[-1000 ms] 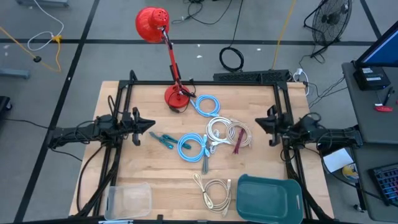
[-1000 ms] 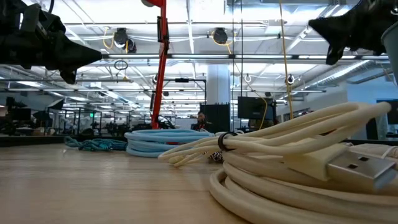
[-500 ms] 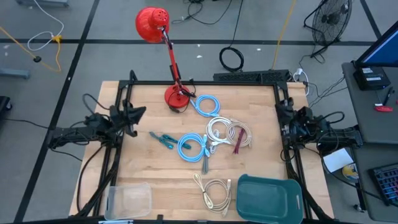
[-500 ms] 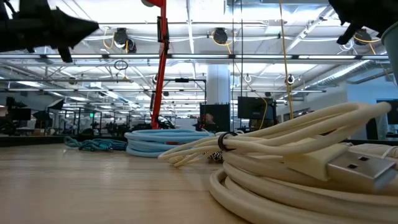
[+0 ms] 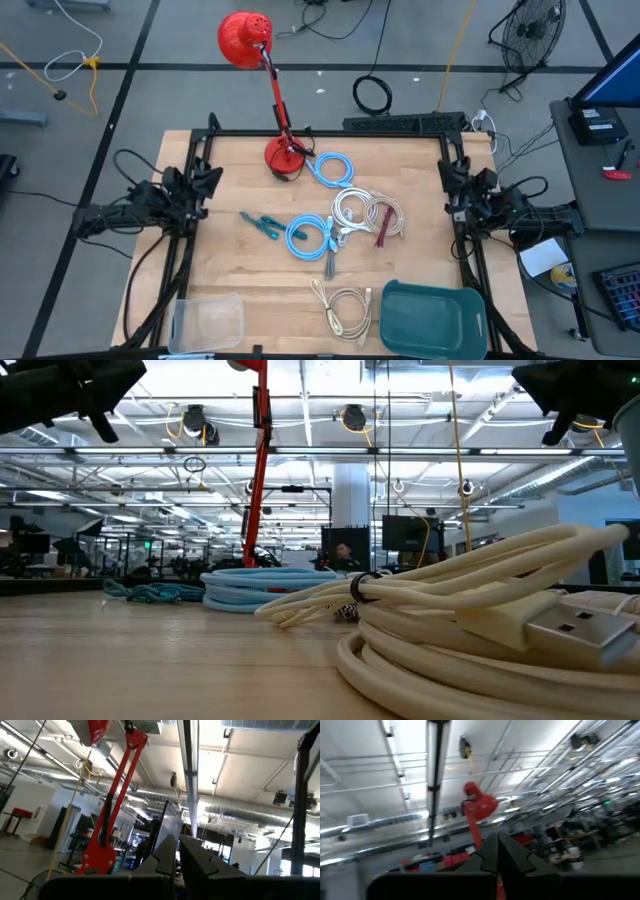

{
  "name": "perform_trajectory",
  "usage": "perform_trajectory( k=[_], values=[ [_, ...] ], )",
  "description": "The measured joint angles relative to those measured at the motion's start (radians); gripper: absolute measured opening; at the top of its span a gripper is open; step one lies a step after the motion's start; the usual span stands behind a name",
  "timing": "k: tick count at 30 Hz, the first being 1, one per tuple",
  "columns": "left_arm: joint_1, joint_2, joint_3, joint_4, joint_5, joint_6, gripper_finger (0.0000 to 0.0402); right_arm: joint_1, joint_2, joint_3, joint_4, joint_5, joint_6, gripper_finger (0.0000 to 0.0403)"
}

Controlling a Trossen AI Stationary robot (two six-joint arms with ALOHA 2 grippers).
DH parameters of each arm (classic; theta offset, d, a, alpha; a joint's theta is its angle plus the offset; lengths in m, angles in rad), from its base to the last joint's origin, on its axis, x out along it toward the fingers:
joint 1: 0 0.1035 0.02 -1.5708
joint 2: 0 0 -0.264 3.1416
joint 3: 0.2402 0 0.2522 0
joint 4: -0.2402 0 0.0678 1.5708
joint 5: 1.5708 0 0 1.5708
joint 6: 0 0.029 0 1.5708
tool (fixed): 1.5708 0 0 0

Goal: Pick & Place USB Port
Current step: Put the pink charger cable into the transparent bin

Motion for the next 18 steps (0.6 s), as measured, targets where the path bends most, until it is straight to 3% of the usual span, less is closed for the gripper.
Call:
perform_trajectory(
  k=[3, 6, 8, 18],
  values=[
    [0.000, 0.054, 0.000, 0.043, -0.014, 0.007, 0.0026, 0.000, 0.057, 0.017, 0.009, -0.047, 0.018, 0.0007],
    [0.000, 0.124, 0.000, 0.103, -0.046, 0.011, 0.0026, 0.000, 0.165, 0.073, -0.100, -0.080, 0.017, 0.0023],
    [0.000, 0.177, 0.000, 0.145, -0.062, 0.014, 0.0026, 0.000, 0.268, 0.137, -0.183, -0.085, 0.016, 0.0040],
    [0.000, 0.415, 0.042, 0.286, -0.053, 0.039, 0.0026, 0.000, 0.782, 0.348, -0.197, -0.086, -0.016, 0.0142]
  ],
)
